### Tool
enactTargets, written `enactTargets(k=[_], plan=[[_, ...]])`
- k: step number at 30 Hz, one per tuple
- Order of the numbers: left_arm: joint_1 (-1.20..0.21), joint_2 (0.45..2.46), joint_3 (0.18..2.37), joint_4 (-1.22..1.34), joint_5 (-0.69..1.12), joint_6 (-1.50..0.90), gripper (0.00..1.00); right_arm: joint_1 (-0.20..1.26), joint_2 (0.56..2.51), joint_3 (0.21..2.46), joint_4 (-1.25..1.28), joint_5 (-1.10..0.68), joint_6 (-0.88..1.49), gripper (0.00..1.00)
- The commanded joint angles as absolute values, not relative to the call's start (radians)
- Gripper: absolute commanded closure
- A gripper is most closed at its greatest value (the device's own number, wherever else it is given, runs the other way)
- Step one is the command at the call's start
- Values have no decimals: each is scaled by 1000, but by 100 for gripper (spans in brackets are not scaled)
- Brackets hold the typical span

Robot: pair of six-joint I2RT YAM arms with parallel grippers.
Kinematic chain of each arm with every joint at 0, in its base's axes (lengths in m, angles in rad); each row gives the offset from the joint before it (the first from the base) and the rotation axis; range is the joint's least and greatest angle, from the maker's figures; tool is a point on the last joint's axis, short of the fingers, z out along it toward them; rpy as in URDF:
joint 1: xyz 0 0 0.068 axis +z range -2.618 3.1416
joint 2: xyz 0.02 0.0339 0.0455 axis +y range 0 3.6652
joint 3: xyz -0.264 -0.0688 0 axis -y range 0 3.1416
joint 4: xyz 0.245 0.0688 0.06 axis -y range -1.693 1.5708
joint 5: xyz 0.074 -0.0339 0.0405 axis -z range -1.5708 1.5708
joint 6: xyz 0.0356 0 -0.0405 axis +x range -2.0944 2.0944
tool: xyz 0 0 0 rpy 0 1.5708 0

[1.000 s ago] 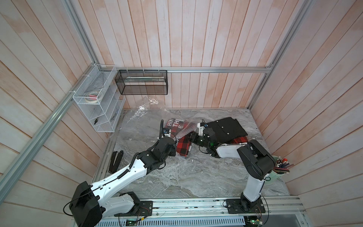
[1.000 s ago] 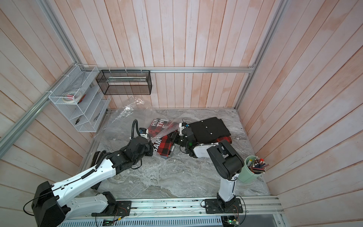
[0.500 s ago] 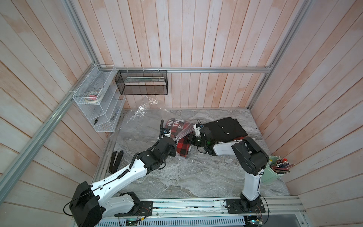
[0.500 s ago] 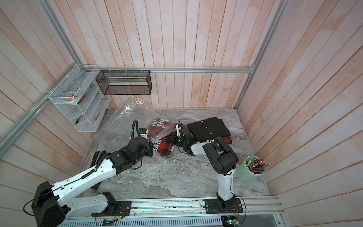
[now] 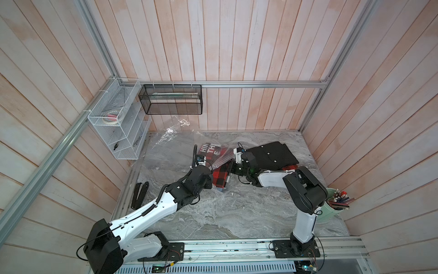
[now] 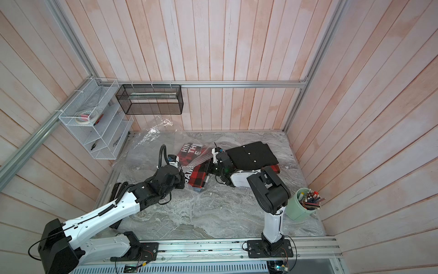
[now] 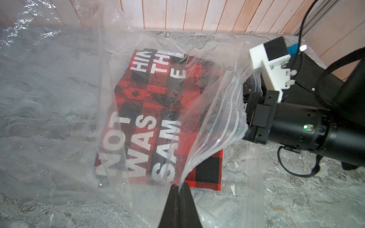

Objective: Take the shirt out of the vacuum bag
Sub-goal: Take out the shirt from the vacuum bag.

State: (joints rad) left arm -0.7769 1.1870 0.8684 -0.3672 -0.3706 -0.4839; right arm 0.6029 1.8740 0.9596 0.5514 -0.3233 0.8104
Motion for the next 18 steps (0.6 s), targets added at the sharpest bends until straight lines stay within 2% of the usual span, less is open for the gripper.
enactTargets(k=[1, 11, 18], plan=[[-770, 1204, 867, -373, -377, -520, 100, 623, 1790, 921, 562, -351, 799, 100], [-770, 1233, 896, -393, -424, -534, 100, 640, 1589, 787, 526, -377, 790, 100], [-764, 1238, 900, -397, -446, -537, 100, 638, 1404, 750, 421, -329, 754, 100]])
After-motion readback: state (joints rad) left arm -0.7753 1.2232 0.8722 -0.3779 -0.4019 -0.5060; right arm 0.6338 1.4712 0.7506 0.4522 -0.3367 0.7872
